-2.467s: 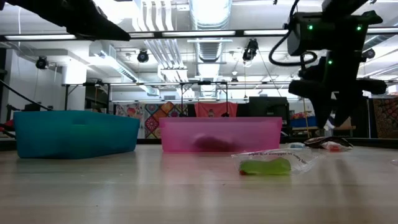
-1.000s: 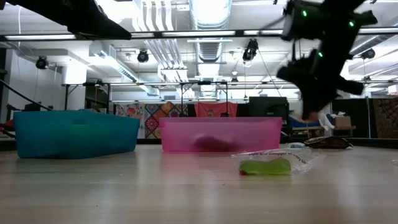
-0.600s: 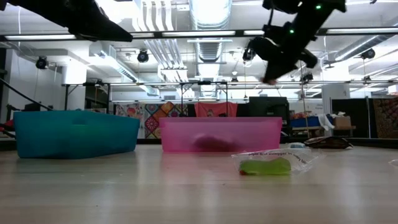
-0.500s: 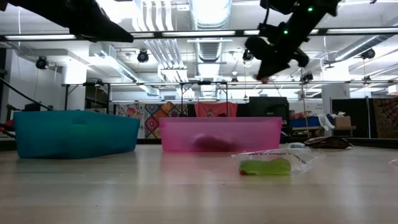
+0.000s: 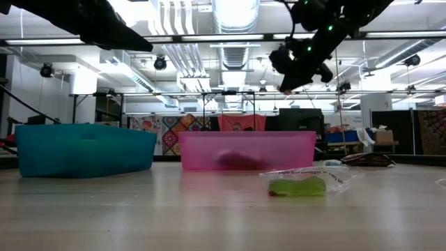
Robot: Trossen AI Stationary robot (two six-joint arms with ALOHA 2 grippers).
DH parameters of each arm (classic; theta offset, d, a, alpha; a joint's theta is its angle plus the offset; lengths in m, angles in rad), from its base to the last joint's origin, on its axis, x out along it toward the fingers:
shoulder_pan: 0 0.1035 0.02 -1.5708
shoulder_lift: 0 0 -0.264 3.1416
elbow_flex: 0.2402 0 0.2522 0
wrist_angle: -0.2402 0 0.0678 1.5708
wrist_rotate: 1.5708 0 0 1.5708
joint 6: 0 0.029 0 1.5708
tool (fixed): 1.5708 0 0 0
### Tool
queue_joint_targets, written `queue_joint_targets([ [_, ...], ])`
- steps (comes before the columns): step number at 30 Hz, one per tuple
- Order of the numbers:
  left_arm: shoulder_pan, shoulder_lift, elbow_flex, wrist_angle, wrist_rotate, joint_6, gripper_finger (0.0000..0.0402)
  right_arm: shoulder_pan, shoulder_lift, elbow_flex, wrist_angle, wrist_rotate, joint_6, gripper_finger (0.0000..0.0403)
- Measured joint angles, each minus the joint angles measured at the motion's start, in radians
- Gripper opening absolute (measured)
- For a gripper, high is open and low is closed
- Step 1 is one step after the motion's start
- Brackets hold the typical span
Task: Sort candy
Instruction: Put the orange gummy into the green bin
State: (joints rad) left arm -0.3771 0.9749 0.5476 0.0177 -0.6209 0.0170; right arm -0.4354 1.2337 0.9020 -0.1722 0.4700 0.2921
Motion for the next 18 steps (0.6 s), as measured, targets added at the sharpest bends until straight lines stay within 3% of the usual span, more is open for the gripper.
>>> queue_joint_targets([
  [13,0.000,-0.001,0.000,0.007,0.000,0.000,0.0001,-0.035,0.257,0.051,0.102,-0.007,-0.057,0.0032],
  [18,0.000,-0.001,0.000,0.007,0.000,0.000,0.0001,-0.037,0.335,0.106,0.096,-0.007,-0.057,0.0062],
])
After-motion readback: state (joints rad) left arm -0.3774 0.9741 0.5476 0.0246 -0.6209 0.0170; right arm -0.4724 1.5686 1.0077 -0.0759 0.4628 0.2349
